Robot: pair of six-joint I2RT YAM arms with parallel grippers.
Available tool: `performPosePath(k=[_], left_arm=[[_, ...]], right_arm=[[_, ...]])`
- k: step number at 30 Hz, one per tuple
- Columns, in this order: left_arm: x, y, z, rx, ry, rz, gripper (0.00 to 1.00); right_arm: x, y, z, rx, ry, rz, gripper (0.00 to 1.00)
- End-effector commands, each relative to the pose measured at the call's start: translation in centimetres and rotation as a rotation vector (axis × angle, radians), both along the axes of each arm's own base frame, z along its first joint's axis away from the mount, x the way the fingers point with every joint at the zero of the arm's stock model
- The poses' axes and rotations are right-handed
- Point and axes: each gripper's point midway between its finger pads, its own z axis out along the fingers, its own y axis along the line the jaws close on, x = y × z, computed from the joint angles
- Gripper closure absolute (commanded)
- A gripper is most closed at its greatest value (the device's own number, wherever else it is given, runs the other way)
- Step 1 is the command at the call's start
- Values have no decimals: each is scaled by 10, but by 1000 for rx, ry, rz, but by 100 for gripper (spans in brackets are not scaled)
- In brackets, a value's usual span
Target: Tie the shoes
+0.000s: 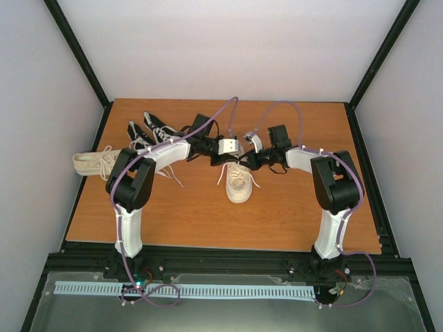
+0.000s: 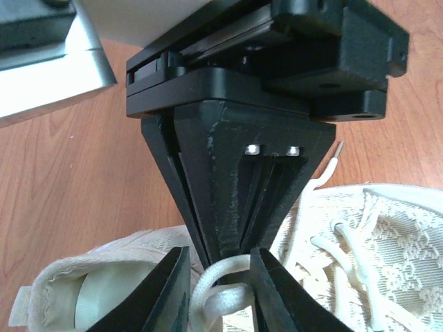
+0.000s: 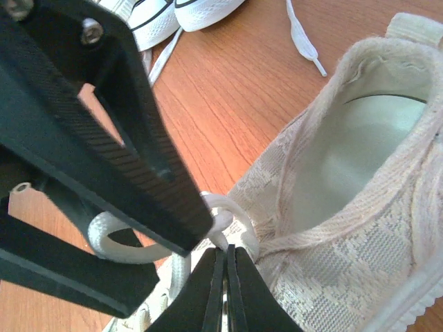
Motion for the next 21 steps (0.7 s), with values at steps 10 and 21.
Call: performPosePath(k=[10,21], left_arm=[[0,0,36,-37,-51,29,96],[5,19,8,31,76,112,99]], right_arm=[[0,-1,7,-2,-37,6,97],[8,-19,13,-34,-58,-102,97]])
